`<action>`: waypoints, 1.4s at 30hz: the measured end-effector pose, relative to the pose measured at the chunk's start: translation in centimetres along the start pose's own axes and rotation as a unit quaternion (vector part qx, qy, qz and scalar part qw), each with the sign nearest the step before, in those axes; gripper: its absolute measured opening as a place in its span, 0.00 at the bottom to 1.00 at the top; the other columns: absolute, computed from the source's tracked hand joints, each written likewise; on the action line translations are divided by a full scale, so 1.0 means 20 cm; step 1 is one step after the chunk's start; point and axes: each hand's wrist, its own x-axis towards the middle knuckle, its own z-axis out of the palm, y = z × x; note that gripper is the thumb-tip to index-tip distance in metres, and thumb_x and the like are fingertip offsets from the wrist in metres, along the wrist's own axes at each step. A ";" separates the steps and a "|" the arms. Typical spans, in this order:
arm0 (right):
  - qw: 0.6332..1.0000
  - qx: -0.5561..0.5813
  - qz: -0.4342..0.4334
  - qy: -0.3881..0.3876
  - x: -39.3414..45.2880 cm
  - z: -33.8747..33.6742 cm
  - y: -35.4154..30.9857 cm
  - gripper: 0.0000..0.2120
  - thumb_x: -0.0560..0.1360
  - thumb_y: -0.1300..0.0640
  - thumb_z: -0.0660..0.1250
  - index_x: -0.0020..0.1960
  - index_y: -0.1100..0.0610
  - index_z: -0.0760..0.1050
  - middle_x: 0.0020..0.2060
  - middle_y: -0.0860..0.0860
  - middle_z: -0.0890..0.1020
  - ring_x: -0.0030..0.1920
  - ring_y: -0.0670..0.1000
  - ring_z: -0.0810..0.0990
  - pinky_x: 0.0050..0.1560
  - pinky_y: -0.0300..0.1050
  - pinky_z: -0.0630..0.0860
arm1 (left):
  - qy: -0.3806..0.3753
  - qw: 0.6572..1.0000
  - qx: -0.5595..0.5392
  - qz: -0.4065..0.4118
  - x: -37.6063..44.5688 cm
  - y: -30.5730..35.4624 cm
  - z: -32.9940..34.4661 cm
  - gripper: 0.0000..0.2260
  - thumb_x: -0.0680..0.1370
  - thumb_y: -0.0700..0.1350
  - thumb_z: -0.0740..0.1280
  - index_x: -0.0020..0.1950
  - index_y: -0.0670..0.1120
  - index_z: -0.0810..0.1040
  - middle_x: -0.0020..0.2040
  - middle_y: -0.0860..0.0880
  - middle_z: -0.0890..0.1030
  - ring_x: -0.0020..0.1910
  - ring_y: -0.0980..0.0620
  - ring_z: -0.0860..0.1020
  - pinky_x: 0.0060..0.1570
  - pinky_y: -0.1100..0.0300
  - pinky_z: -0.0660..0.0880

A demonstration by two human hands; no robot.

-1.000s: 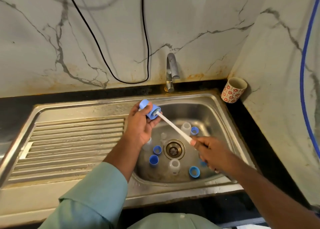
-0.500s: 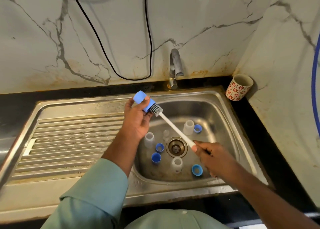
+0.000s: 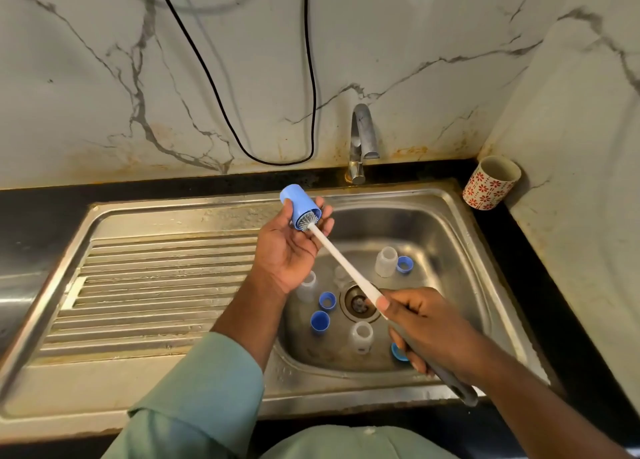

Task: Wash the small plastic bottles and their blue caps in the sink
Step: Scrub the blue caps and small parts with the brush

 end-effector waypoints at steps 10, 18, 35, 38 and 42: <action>0.996 -0.039 -0.051 0.055 0.03 0.00 -0.02 0.13 0.74 0.56 0.73 0.56 0.43 0.78 0.38 0.55 0.82 0.22 0.50 0.71 0.22 0.40 0.71 | 0.129 0.988 -0.023 0.085 0.02 0.05 -0.04 0.21 0.79 0.41 0.68 0.70 0.39 0.69 0.61 0.36 0.77 0.54 0.41 0.81 0.44 0.51 0.83; 0.995 0.060 -0.040 -0.073 -0.01 -0.04 -0.03 0.13 0.80 0.57 0.63 0.61 0.45 0.78 0.31 0.53 0.76 0.22 0.50 0.69 0.21 0.40 0.67 | 0.136 0.986 -0.044 0.087 0.01 0.09 -0.02 0.19 0.81 0.43 0.66 0.70 0.40 0.68 0.56 0.35 0.77 0.46 0.41 0.83 0.44 0.47 0.83; 0.986 -0.156 -0.057 -0.018 -0.01 -0.13 -0.12 0.13 0.80 0.55 0.64 0.62 0.44 0.75 0.32 0.49 0.79 0.23 0.44 0.71 0.23 0.38 0.69 | 0.149 0.986 0.042 0.067 -0.04 0.08 -0.08 0.15 0.80 0.41 0.67 0.66 0.42 0.72 0.56 0.38 0.78 0.49 0.42 0.82 0.39 0.51 0.82; 0.983 -0.167 -0.056 -0.058 -0.01 -0.11 -0.13 0.10 0.80 0.55 0.64 0.60 0.49 0.77 0.28 0.46 0.79 0.22 0.45 0.71 0.23 0.37 0.69 | 0.154 0.985 0.035 0.066 -0.04 0.08 -0.08 0.16 0.80 0.42 0.67 0.66 0.42 0.72 0.56 0.37 0.78 0.46 0.42 0.83 0.37 0.52 0.82; 0.959 -0.272 -0.076 0.024 0.02 -0.17 -0.15 0.11 0.79 0.54 0.66 0.61 0.50 0.79 0.32 0.48 0.78 0.24 0.40 0.72 0.26 0.33 0.69 | 0.163 0.983 0.049 0.069 -0.03 0.09 -0.09 0.15 0.80 0.41 0.68 0.66 0.42 0.73 0.59 0.37 0.79 0.53 0.41 0.82 0.40 0.51 0.82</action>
